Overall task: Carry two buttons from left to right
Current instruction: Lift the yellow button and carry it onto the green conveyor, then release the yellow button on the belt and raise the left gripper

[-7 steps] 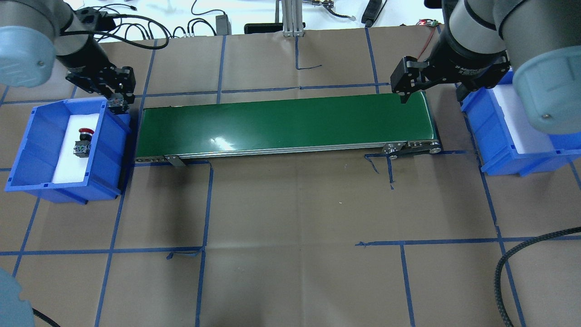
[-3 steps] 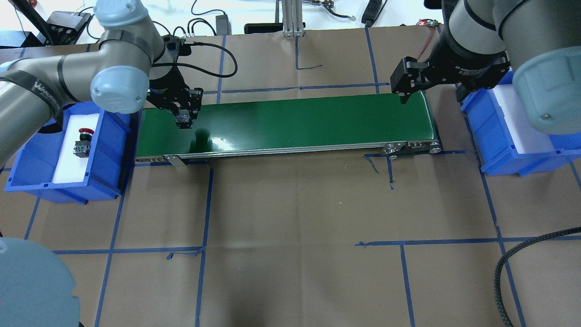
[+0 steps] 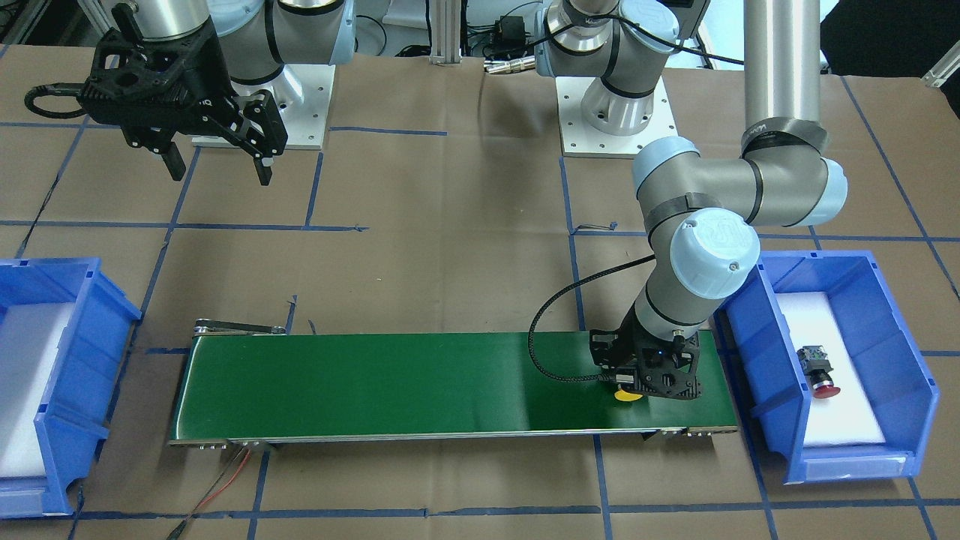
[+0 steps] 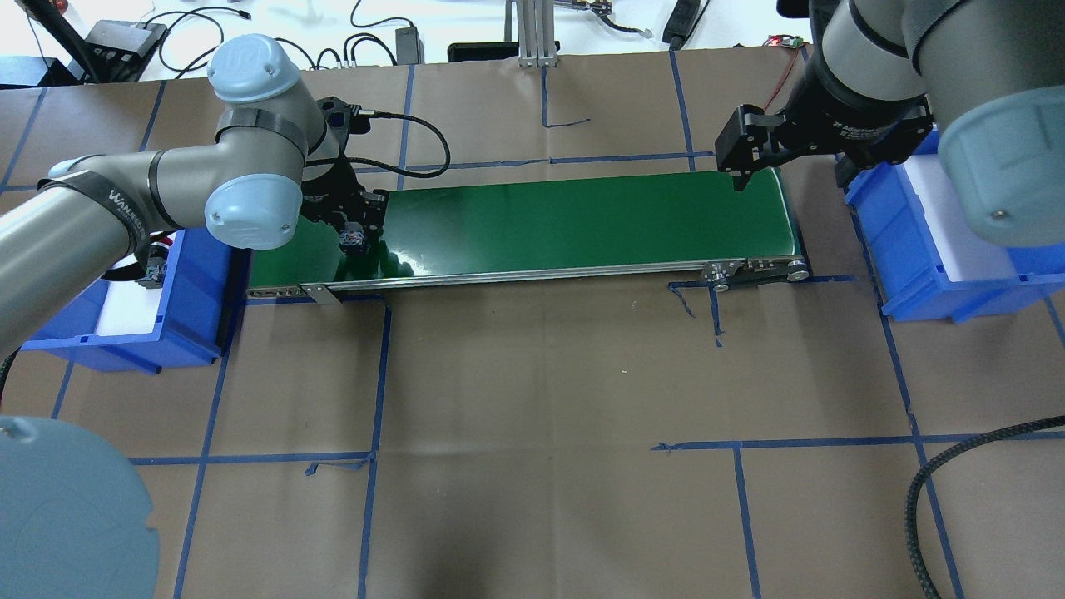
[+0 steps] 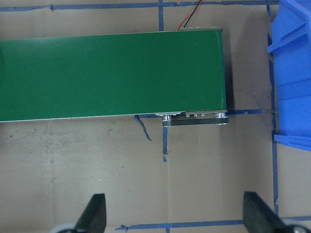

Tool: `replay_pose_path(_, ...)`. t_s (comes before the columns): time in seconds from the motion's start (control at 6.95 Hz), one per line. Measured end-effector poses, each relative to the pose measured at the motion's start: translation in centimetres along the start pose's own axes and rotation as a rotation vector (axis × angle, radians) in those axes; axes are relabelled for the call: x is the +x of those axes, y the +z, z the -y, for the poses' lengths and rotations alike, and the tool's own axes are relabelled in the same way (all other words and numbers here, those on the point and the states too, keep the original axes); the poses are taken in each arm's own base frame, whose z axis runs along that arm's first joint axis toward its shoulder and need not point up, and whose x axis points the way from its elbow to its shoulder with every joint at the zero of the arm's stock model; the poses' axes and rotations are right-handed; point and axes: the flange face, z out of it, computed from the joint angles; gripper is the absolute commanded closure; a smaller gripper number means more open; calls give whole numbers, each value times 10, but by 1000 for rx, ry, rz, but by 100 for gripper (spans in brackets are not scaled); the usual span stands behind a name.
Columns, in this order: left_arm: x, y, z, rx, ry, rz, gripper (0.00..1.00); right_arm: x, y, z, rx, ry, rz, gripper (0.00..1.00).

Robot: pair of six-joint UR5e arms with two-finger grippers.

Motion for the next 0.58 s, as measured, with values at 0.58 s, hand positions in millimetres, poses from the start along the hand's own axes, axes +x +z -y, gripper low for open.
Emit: replay_pose_path(0.58,-8,-28,13,57,-15,10,0,0,-1,0,3,2,1,0)
